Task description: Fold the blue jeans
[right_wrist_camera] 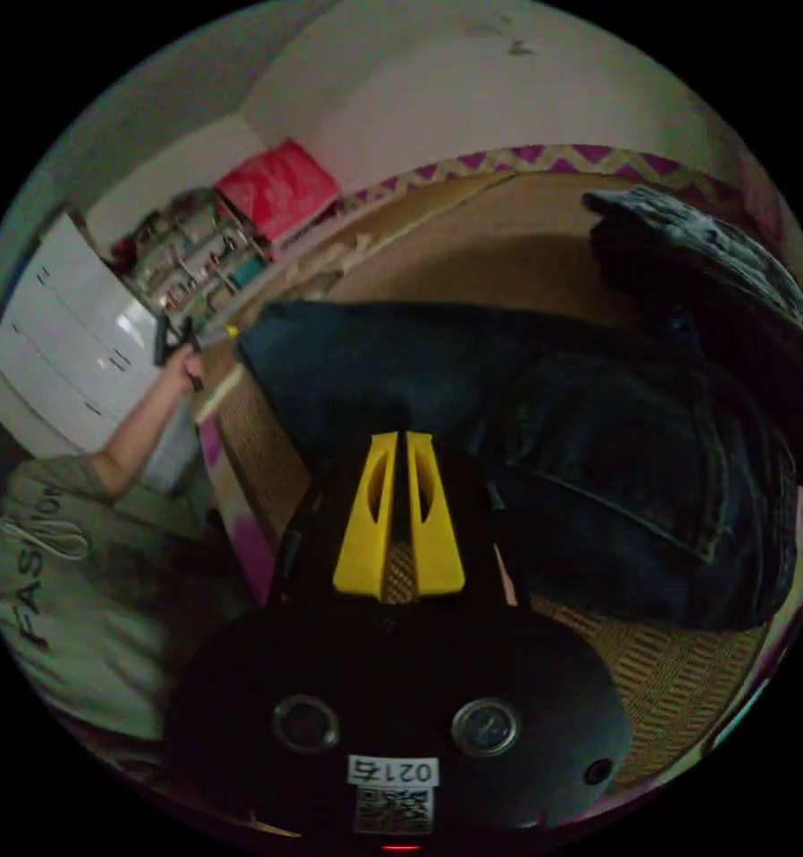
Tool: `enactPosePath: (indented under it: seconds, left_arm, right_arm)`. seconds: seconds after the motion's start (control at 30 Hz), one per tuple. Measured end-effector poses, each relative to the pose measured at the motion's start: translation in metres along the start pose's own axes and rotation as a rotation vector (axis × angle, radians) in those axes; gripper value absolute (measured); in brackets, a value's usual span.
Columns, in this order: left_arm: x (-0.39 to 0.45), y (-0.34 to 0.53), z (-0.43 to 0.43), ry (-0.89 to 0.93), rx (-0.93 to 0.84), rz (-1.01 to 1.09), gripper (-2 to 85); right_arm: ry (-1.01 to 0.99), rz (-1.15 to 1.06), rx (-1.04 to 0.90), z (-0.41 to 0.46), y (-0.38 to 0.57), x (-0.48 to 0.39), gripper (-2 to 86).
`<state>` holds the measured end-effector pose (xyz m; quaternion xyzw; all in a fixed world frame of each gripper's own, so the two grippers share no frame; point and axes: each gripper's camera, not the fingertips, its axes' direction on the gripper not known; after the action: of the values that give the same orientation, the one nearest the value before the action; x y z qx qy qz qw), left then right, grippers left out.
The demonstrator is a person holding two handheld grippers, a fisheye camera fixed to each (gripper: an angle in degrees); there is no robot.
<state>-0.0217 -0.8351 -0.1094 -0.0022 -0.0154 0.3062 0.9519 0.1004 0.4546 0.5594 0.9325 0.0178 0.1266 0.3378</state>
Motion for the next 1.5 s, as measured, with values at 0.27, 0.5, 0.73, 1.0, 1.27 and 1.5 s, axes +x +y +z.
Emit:
enactPosePath:
  seconds: [0.27, 0.5, 0.73, 1.0, 1.27, 1.5]
  left_arm:
    - [-0.041, 0.021, 0.010, 0.218, -0.005, -0.233, 7.8]
    - [-0.041, -0.016, 0.069, 0.114, -0.120, -0.279, 3.0]
    - [-0.043, -0.008, 0.043, 0.233, 0.000, -0.254, -0.9]
    - [-0.074, 0.025, 0.086, 0.278, -0.082, -0.373, -0.5]
    - [-0.084, 0.066, 0.077, 0.265, -0.006, -0.474, 8.6]
    - [-0.057, 0.075, 0.120, 0.246, -0.015, -0.555, 8.0]
  right_arm:
    - [0.132, -0.034, -0.001, 0.095, 0.041, -0.068, 6.0]
    - [0.137, -0.098, -0.056, 0.170, 0.048, -0.100, 6.7]
    - [0.148, -0.085, -0.068, 0.204, 0.069, -0.099, 6.3]
    - [0.079, -0.036, -0.068, 0.211, 0.082, -0.074, 5.7]
    - [0.074, -0.023, -0.055, 0.202, 0.093, -0.057, 5.7]
    - [0.053, -0.006, -0.040, 0.182, 0.098, -0.036, 6.0]
